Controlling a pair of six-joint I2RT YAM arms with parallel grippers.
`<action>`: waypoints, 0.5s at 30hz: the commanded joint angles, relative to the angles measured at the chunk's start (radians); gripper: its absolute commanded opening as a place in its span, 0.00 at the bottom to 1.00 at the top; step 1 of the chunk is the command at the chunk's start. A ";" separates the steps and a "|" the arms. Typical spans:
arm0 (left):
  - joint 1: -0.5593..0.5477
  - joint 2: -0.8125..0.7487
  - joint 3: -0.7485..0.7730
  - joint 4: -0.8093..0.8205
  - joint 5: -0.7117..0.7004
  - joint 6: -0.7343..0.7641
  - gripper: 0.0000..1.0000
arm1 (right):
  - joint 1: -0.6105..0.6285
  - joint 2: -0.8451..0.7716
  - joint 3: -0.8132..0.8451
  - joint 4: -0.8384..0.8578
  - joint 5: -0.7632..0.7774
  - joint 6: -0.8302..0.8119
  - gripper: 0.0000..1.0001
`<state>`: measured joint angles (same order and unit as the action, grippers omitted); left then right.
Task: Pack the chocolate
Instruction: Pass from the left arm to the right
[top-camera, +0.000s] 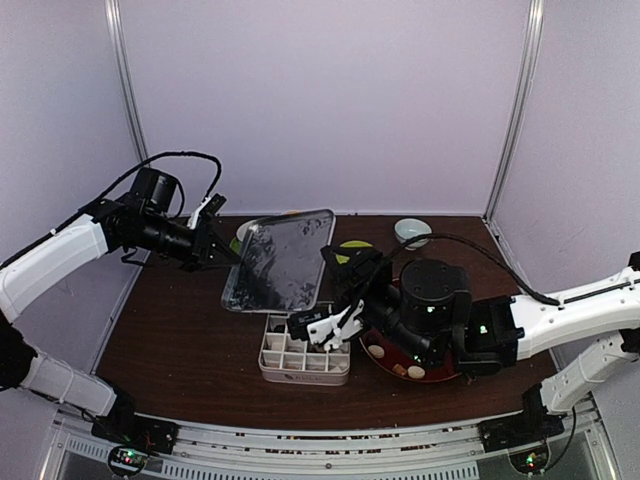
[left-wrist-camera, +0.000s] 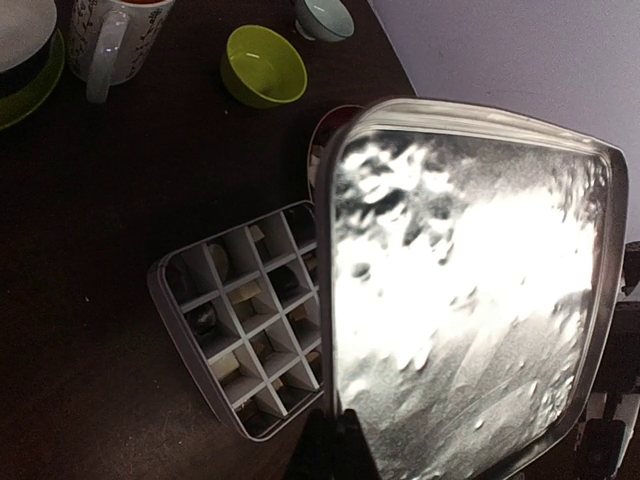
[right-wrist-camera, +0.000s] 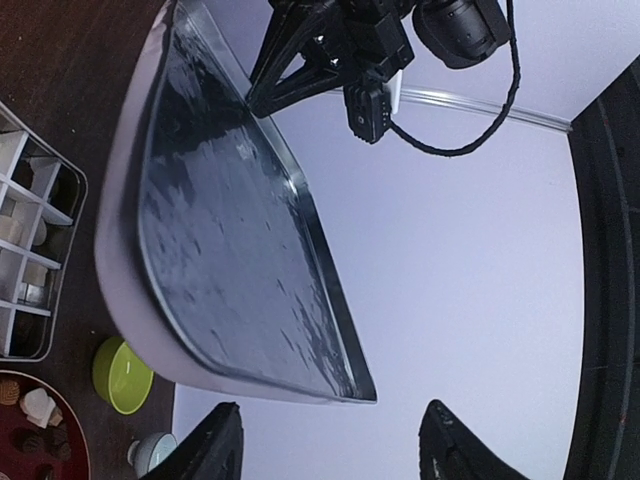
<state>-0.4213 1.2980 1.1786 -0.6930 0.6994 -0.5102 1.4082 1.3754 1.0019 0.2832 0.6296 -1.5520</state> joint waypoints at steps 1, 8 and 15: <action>-0.009 -0.017 0.010 0.019 0.045 0.019 0.00 | 0.022 0.045 0.037 0.030 0.049 -0.041 0.58; -0.011 -0.020 0.006 0.018 0.054 0.023 0.00 | 0.030 0.081 0.059 0.020 0.061 -0.038 0.48; -0.011 -0.016 0.009 0.010 0.042 0.026 0.00 | 0.038 0.074 0.066 0.011 0.048 -0.036 0.32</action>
<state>-0.4274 1.2976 1.1786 -0.7067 0.7200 -0.5014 1.4342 1.4616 1.0412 0.2825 0.6636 -1.5913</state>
